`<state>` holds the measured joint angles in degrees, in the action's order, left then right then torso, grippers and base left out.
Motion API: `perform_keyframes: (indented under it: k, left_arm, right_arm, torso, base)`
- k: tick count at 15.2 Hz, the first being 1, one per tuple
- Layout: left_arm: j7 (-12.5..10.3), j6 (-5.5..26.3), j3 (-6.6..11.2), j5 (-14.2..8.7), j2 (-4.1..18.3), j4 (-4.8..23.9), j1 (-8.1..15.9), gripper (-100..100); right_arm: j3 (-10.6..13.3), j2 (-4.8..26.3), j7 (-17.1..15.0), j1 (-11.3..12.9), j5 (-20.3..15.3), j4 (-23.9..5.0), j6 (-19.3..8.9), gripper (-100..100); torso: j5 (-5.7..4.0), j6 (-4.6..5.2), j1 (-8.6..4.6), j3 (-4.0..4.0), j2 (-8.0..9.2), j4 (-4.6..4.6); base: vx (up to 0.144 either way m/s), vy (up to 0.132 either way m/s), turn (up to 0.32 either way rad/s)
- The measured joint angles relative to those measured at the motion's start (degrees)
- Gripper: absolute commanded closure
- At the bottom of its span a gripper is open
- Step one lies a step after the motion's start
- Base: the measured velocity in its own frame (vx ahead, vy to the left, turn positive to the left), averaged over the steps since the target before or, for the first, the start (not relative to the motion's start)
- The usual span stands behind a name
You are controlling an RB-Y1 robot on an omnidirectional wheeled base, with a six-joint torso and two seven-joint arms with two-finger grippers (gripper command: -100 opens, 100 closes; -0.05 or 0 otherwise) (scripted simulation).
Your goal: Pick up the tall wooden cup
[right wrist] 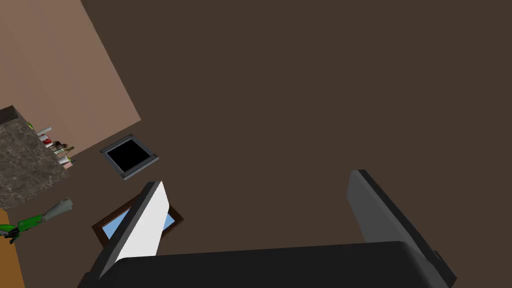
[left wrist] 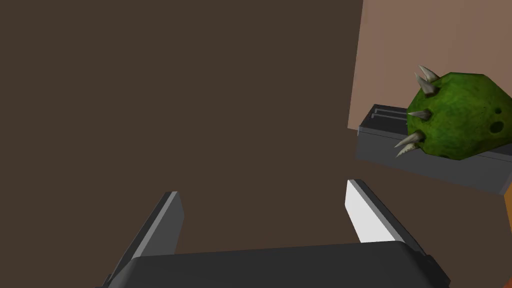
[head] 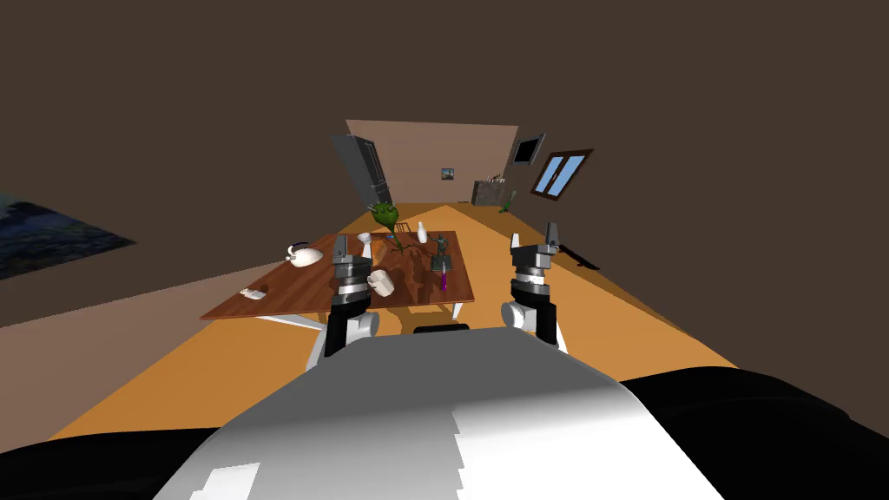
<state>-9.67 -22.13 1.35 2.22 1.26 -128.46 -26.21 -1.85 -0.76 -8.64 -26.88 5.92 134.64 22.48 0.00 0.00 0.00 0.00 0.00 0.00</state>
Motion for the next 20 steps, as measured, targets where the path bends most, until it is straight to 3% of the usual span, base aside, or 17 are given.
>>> perform_keyframes:
  k: [9, 20]
  left_arm:
    - [0.6, 8.4, 4.66, -1.1, 6.1, 0.2, 0.5, -100]
    - [1.5, 19.9, 9.66, -2.1, 9.5, 0.7, 1.4, -100]
  right_arm:
    - [0.0, 0.0, 0.0, 0.0, 0.0, 0.0, 0.0, 0]
    - [0.0, 0.0, 0.0, 0.0, 0.0, 0.0, 0.0, 0]
  torso:
    - [0.0, 0.03, 0.0, 0.15, 0.27, 0.06]
    - [0.0, 0.0, 0.01, 0.12, 0.2, 0.05]
  base:
    - [-0.054, -0.006, -0.118]
    - [-0.045, -0.005, -0.112]
